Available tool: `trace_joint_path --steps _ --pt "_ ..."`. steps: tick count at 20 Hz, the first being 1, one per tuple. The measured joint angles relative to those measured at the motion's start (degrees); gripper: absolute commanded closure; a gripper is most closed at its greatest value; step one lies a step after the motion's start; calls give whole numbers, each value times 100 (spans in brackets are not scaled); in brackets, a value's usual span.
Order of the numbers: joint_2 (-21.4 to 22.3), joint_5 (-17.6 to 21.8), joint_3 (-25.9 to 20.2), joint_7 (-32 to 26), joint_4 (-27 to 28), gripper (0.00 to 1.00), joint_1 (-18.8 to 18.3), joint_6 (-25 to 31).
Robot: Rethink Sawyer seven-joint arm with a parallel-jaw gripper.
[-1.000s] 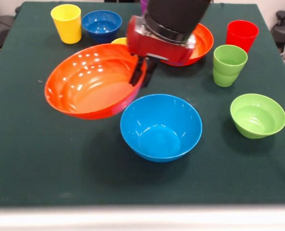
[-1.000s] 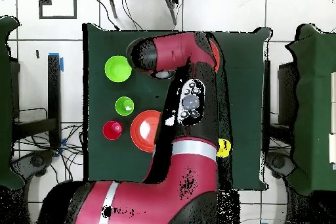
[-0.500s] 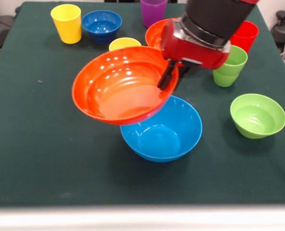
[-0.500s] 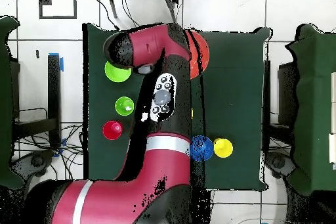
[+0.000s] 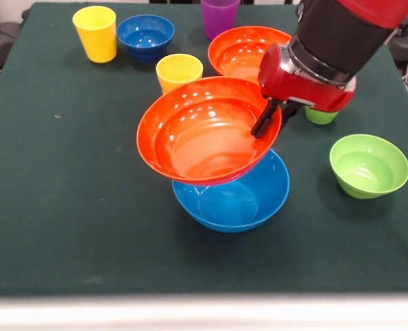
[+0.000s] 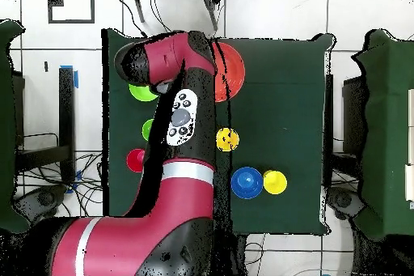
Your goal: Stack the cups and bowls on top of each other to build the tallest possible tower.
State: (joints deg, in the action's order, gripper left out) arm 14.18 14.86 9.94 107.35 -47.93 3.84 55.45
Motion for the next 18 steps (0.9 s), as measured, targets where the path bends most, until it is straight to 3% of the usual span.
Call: trace_joint_path --steps 10,18 --pt "-473 -62 286 639 2 100 126 -192" --pt "-598 -64 471 869 4 100 170 -389"
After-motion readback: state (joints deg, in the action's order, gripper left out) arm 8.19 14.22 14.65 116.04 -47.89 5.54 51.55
